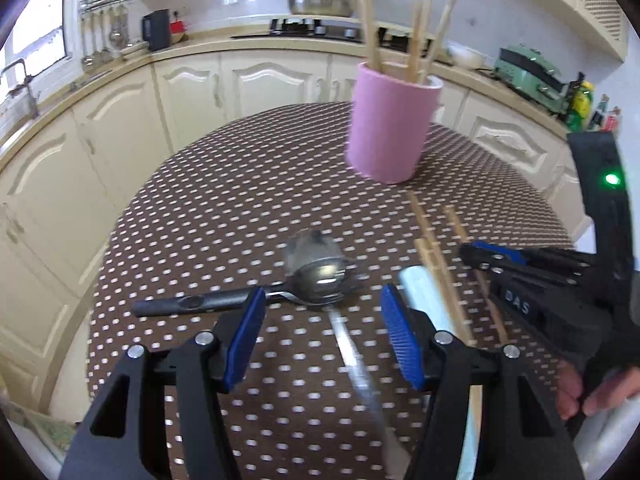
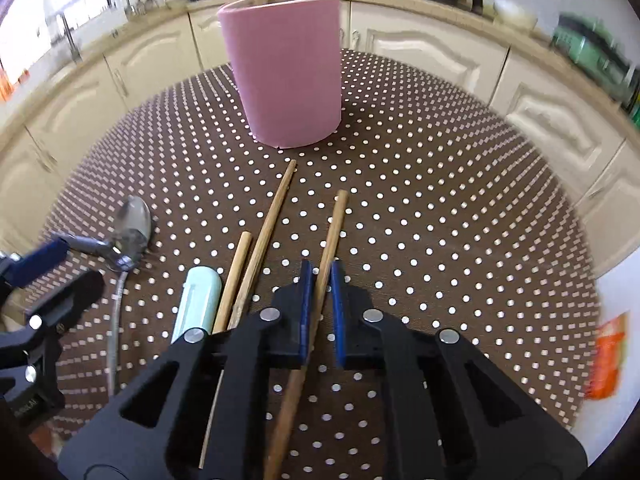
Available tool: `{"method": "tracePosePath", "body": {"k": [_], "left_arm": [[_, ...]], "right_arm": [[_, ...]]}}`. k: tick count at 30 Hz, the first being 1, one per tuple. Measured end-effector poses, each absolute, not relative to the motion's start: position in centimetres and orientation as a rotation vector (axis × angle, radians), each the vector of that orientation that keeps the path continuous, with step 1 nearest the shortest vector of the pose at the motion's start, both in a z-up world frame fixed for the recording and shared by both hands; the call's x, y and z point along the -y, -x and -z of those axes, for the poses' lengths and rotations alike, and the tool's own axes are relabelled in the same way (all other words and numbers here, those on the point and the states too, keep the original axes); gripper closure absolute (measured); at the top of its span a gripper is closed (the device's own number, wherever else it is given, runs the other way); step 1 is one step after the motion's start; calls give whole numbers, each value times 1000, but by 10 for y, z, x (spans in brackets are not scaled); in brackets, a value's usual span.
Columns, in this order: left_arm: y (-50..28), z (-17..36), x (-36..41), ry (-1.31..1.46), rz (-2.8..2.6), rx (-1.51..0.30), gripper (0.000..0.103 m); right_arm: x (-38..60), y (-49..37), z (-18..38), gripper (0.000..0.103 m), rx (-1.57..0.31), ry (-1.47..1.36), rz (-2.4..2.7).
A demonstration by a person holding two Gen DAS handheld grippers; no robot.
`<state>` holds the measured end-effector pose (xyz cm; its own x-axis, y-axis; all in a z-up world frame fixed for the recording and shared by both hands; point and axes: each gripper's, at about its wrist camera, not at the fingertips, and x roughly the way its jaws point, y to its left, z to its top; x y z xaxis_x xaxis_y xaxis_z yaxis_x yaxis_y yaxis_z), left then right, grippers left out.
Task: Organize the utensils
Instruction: 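Grasp a wooden chopstick with the right gripper, then grasp a chopstick with the left gripper while the right gripper holds its chopstick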
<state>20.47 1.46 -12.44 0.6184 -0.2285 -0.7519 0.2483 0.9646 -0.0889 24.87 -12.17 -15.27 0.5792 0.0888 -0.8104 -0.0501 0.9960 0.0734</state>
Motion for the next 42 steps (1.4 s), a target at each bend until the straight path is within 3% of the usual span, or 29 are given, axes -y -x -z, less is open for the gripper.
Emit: {"method": "tracePosePath", "body": {"k": [6, 12, 13, 14, 15, 20, 31, 33, 34, 35, 42], "left_arm": [[-198, 118, 27, -63, 467, -843, 44], [-203, 127, 70, -144, 523, -861, 44], [-206, 129, 76, -158, 511, -870, 49], [-210, 129, 80, -166, 510, -876, 60], [-213, 130, 85, -170, 518, -886, 63], [-226, 135, 98, -167, 508, -913, 71], [-249, 149, 116, -239, 379, -949, 72], [-254, 149, 122, -258, 348, -955, 79], [-256, 149, 125, -279, 314, -952, 93], [-258, 149, 129, -300, 300, -950, 98], [-266, 144, 129, -256, 345, -974, 103]], "right_arm": [[178, -260, 159, 97, -1006, -372, -216], [206, -259, 163, 97, -1011, -425, -251], [212, -257, 164, 97, -1012, -431, -257], [216, -257, 164, 97, -1009, -430, -262], [223, -254, 165, 97, -1007, -427, -262], [245, -247, 166, 97, -1008, -436, -275], [264, -234, 170, 97, -1008, -447, -302], [265, -234, 170, 97, -1007, -443, -301], [265, -234, 169, 97, -1008, -441, -301], [263, -234, 168, 97, -1008, -440, -301], [257, -232, 165, 97, -1010, -434, -289]]}}
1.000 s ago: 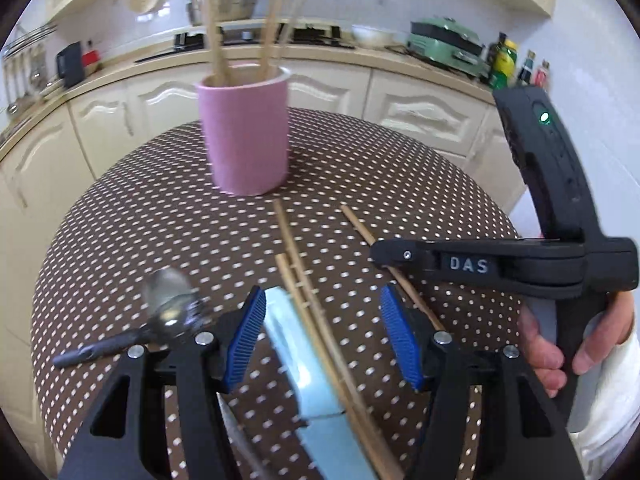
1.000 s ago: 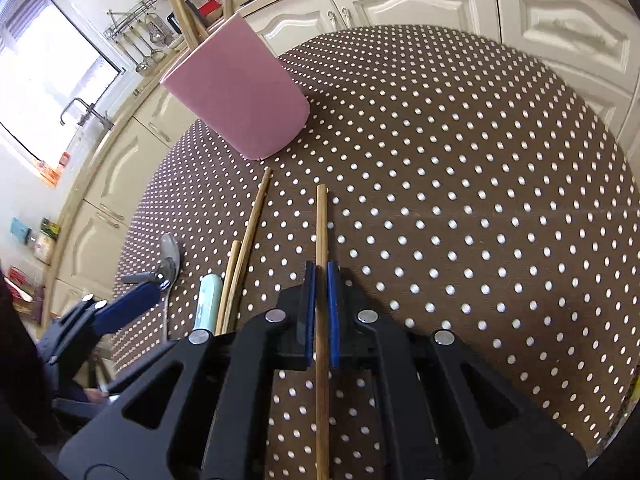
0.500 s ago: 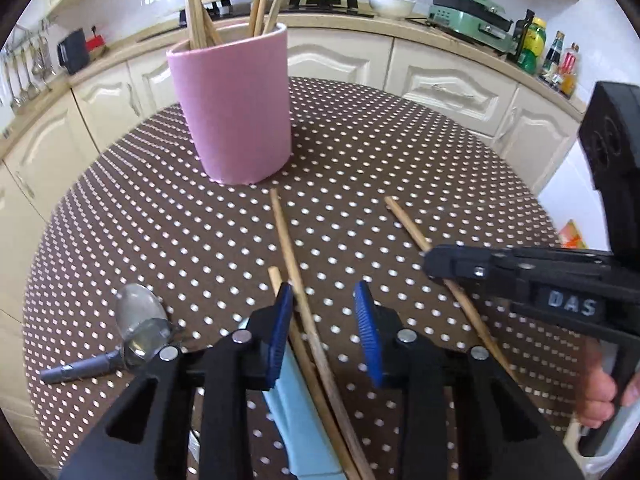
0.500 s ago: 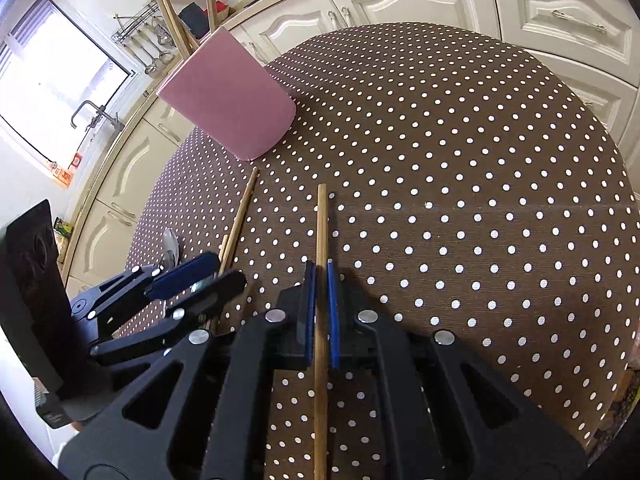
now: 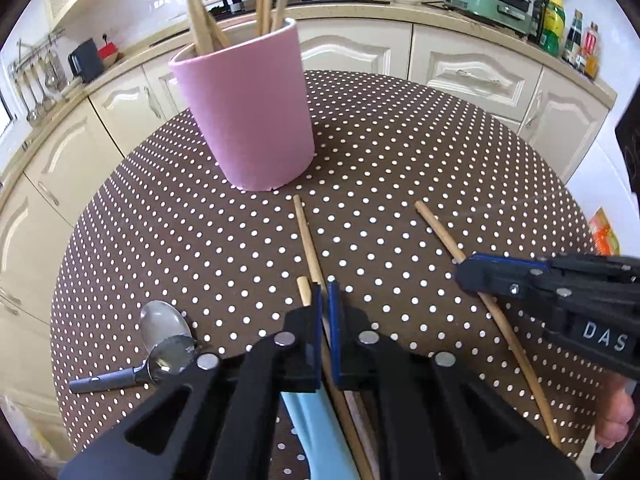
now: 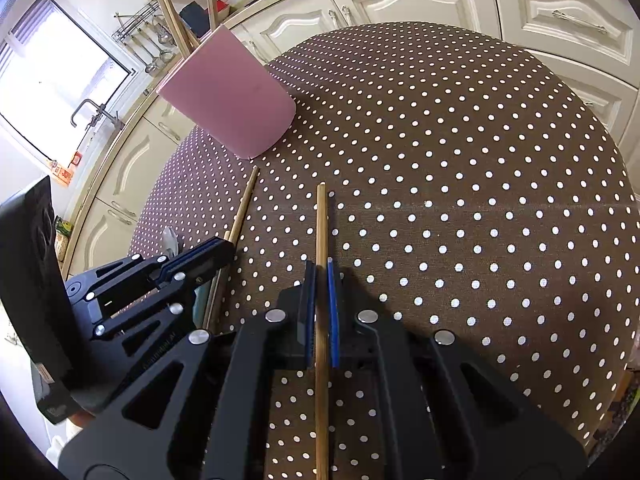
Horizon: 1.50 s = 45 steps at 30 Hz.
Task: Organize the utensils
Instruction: 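Grasp a chopstick with the left gripper while the right gripper holds its chopstick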
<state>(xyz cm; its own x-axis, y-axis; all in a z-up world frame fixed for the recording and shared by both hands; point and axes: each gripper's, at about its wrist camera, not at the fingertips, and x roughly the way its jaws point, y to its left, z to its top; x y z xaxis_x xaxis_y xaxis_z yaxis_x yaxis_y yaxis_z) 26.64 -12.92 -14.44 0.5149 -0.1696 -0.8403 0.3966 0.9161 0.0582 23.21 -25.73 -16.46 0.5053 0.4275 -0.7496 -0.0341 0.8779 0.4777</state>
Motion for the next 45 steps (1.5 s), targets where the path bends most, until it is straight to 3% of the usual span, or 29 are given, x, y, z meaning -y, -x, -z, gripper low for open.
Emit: {"method": "tracePosePath", "body": {"k": [12, 13, 14, 16, 21, 22, 23, 33, 35, 45], "left_arm": [[-264, 136, 120, -254, 404, -957, 101], [-263, 137, 122, -268, 399, -946, 96], [-263, 139, 124, -273, 396, -943, 83], [-265, 142, 127, -272, 395, -940, 66], [-265, 156, 123, -243, 393, -969, 68], [-266, 157, 124, -243, 392, -961, 83], [-265, 157, 124, -245, 387, -957, 89], [-270, 158, 132, -283, 369, -928, 84], [-272, 159, 134, -280, 373, -933, 89], [-278, 150, 118, -205, 384, -941, 91]], "right_arm": [[247, -227, 150, 97, -989, -419, -295], [246, -226, 150, 97, -991, -415, -295], [244, -226, 151, 97, -994, -413, -295], [242, -226, 153, 97, -1002, -411, -294], [240, -226, 159, 97, -1016, -413, -289], [240, -226, 161, 97, -1018, -414, -289], [240, -226, 163, 97, -1023, -416, -287], [243, -230, 167, 97, -1025, -421, -291], [244, -230, 168, 97, -1024, -419, -292], [245, -225, 168, 97, -1029, -416, -296]]}}
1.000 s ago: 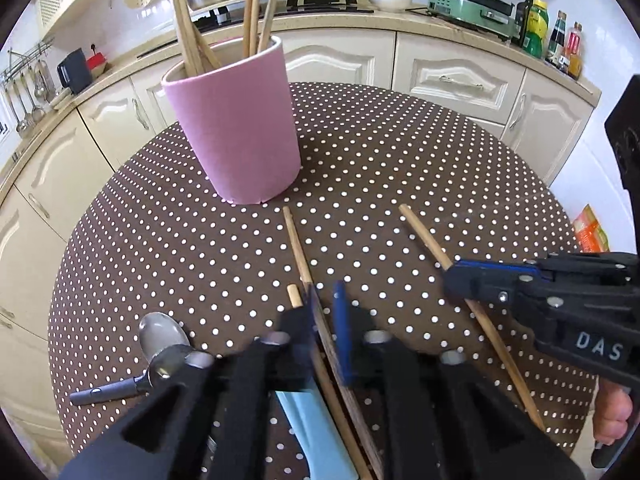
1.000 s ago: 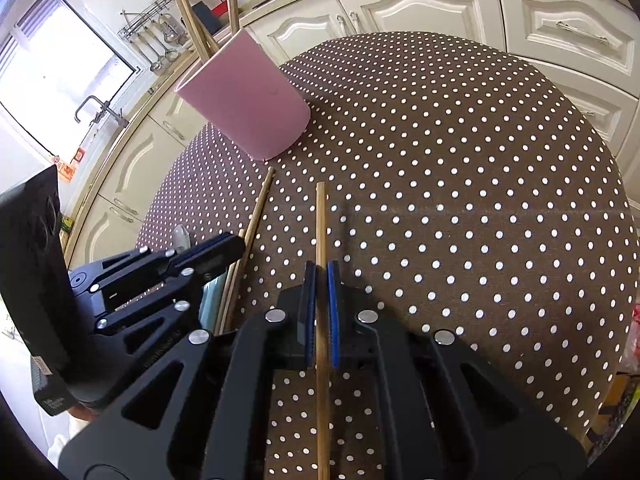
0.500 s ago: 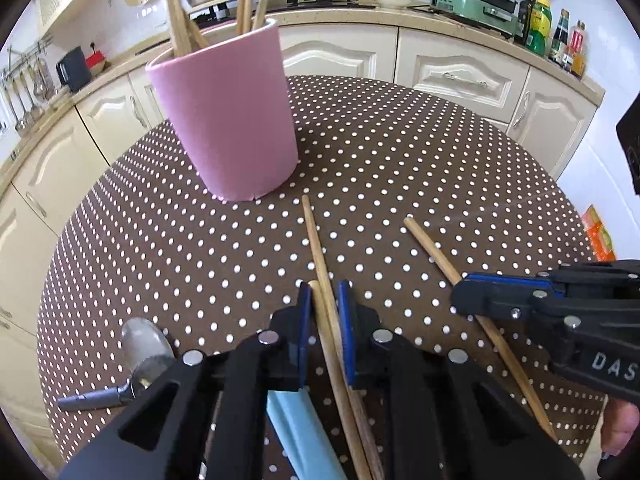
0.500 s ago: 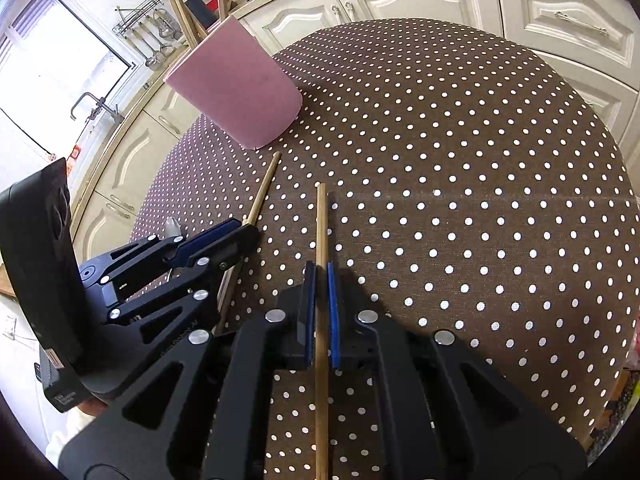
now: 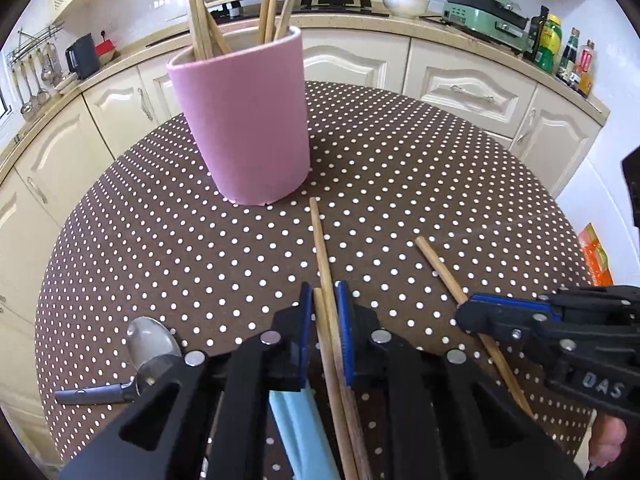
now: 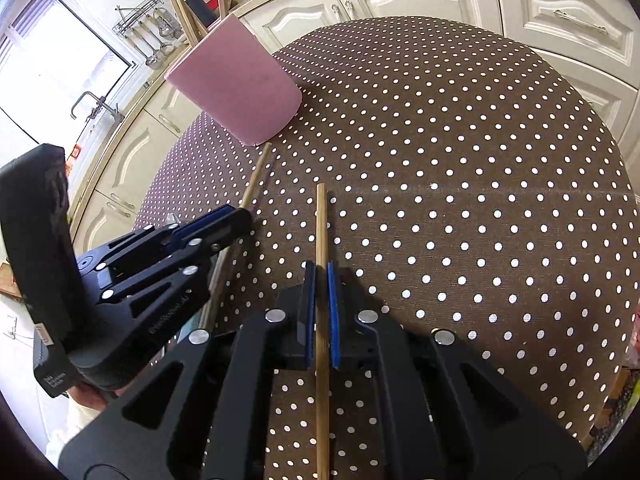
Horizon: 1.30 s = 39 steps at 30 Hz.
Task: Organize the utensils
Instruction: 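Grasp a chopstick with the left gripper while the right gripper holds its chopstick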
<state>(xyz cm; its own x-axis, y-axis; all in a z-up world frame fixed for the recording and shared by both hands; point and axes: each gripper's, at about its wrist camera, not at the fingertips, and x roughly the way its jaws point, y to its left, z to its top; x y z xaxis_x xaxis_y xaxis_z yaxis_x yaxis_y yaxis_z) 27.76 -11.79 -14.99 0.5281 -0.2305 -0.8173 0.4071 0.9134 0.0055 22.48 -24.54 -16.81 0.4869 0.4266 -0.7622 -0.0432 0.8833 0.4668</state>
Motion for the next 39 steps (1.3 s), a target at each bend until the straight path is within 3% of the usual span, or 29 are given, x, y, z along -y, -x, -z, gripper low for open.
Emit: {"method": "tracePosePath", "body": {"k": [9, 14, 18, 20, 39], "left_arm": [[-261, 125, 109, -149, 453, -935, 91], [-248, 149, 127, -169, 547, -1042, 92], [-237, 155, 137, -273, 512, -971, 89], [-235, 153, 137, -292, 488, -965, 76], [-213, 141, 74, -374, 407, -967, 75]], "right_arm": [[241, -224, 165, 97, -1032, -408, -282], [240, -221, 165, 97, -1034, -409, -281], [240, -212, 166, 97, -1032, -393, -282], [240, -208, 166, 97, -1033, -385, -282], [237, -202, 165, 97, -1036, -381, -280]]}}
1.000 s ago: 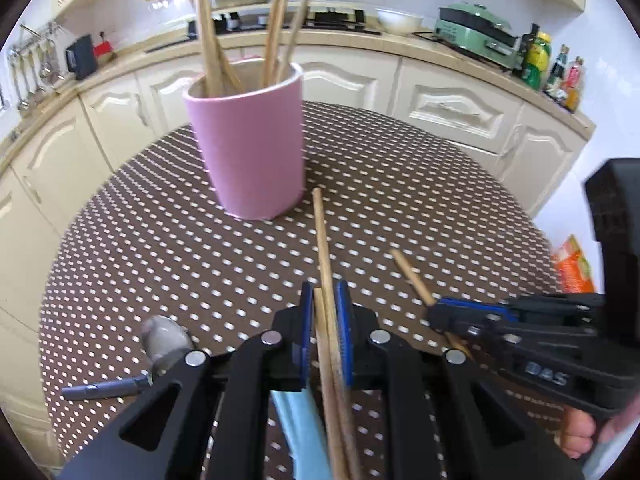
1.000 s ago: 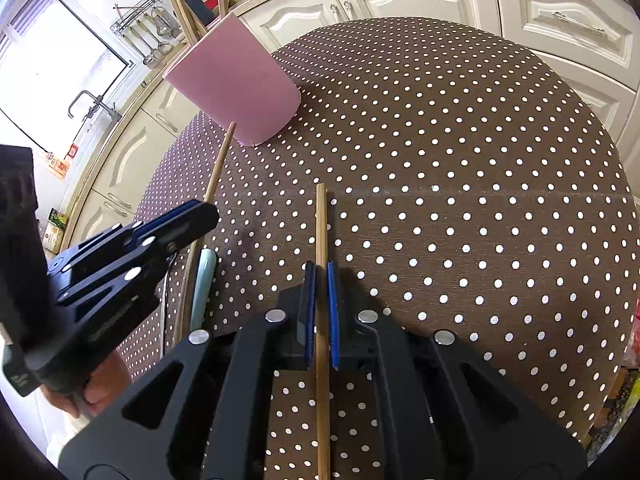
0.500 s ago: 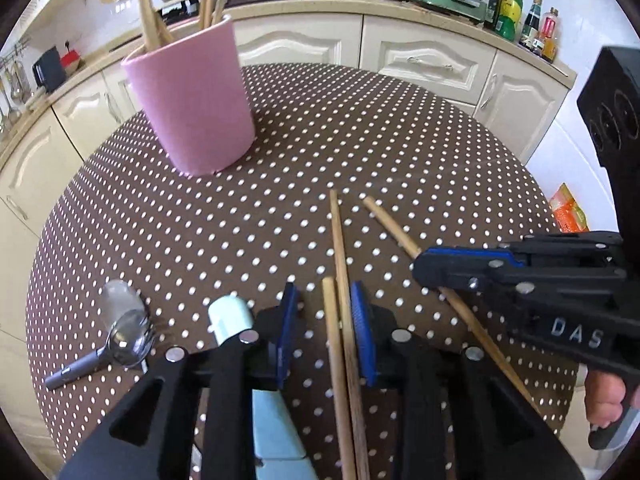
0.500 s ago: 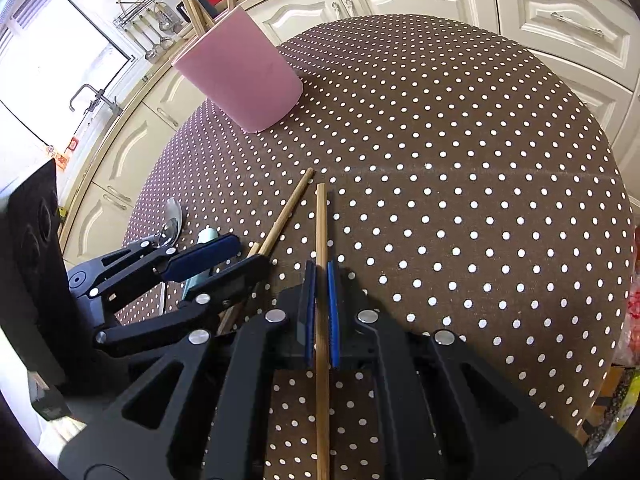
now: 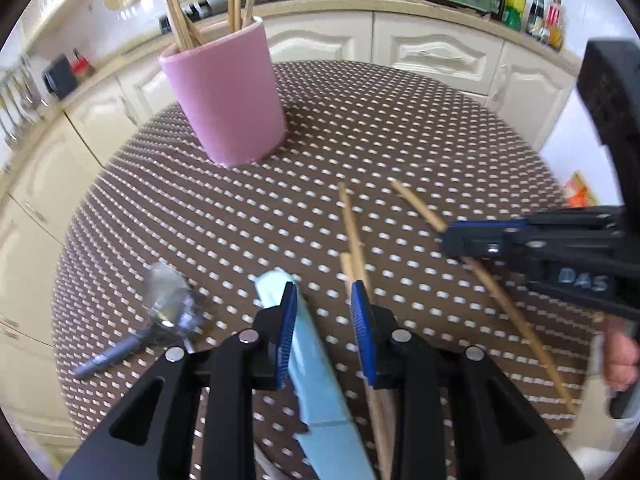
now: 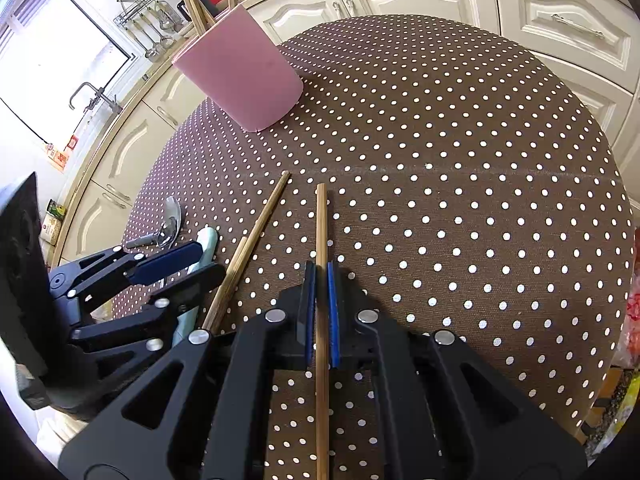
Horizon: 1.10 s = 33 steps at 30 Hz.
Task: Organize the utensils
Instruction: 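Grasp a chopstick with the left gripper while the right gripper holds its chopstick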
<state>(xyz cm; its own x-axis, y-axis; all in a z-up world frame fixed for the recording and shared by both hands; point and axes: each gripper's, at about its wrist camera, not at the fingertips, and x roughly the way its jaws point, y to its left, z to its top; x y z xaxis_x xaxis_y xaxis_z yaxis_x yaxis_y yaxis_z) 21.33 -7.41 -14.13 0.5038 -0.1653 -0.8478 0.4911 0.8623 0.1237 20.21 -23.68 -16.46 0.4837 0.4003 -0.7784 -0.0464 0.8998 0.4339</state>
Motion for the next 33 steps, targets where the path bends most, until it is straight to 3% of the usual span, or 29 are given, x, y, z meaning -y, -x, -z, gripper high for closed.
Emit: {"method": "tracePosePath", "body": {"k": [27, 30, 33], "left_arm": [[-204, 137, 90, -403, 427, -997, 72], [-207, 137, 97, -426, 417, -996, 70], [-207, 140, 103, -461, 418, -998, 58]], "right_arm": [[236, -207, 168, 97, -1042, -368, -289], [236, -207, 168, 97, -1042, -367, -289], [236, -207, 168, 97, -1044, -372, -290]]}}
